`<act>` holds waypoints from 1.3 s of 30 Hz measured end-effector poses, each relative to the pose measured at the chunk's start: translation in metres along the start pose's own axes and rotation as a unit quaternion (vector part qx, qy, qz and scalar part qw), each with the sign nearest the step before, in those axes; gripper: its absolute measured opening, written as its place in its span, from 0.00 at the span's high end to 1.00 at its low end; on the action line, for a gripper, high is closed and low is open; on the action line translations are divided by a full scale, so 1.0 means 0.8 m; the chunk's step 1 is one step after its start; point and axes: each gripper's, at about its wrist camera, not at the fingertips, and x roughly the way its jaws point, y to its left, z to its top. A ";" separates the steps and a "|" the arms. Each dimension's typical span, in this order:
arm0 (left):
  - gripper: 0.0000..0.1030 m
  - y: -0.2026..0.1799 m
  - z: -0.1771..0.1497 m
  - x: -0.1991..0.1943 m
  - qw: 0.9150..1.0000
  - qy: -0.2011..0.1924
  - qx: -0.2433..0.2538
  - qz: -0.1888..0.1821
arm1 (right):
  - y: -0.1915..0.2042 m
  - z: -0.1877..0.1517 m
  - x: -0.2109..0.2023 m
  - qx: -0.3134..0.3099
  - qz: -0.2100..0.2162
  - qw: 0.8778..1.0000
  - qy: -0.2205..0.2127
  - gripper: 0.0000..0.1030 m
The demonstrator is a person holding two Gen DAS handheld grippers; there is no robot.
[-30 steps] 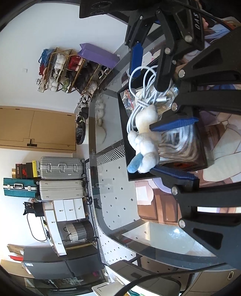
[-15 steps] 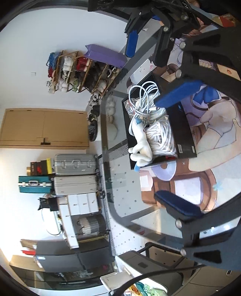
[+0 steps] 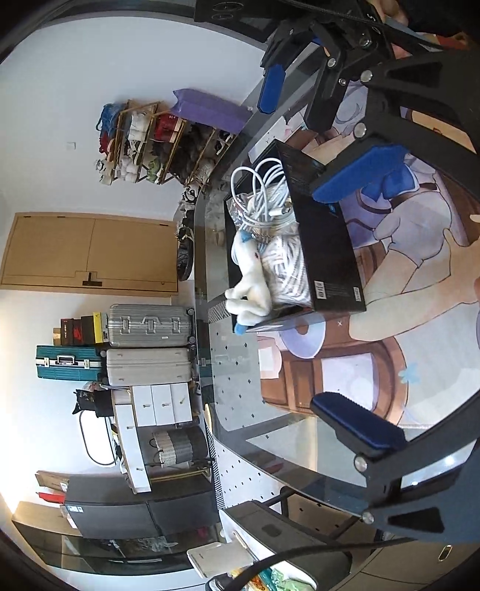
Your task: Organize soft objects
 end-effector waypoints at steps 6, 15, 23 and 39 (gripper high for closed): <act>0.00 -0.002 -0.011 0.009 1.000 0.004 -0.010 0.009 | 0.000 -0.010 0.000 0.007 0.000 1.000 -0.013 0.01; 0.00 -0.005 -0.019 0.003 1.000 -0.015 -0.015 0.008 | 0.003 -0.013 -0.014 0.002 -0.009 0.999 -0.040 0.01; 0.00 -0.004 -0.020 -0.005 0.999 -0.030 -0.019 0.008 | 0.000 -0.014 -0.014 0.009 -0.018 0.999 -0.046 0.01; 0.00 -0.002 -0.023 -0.009 0.999 -0.039 -0.025 0.013 | -0.001 -0.016 -0.027 0.008 -0.022 0.998 -0.060 0.01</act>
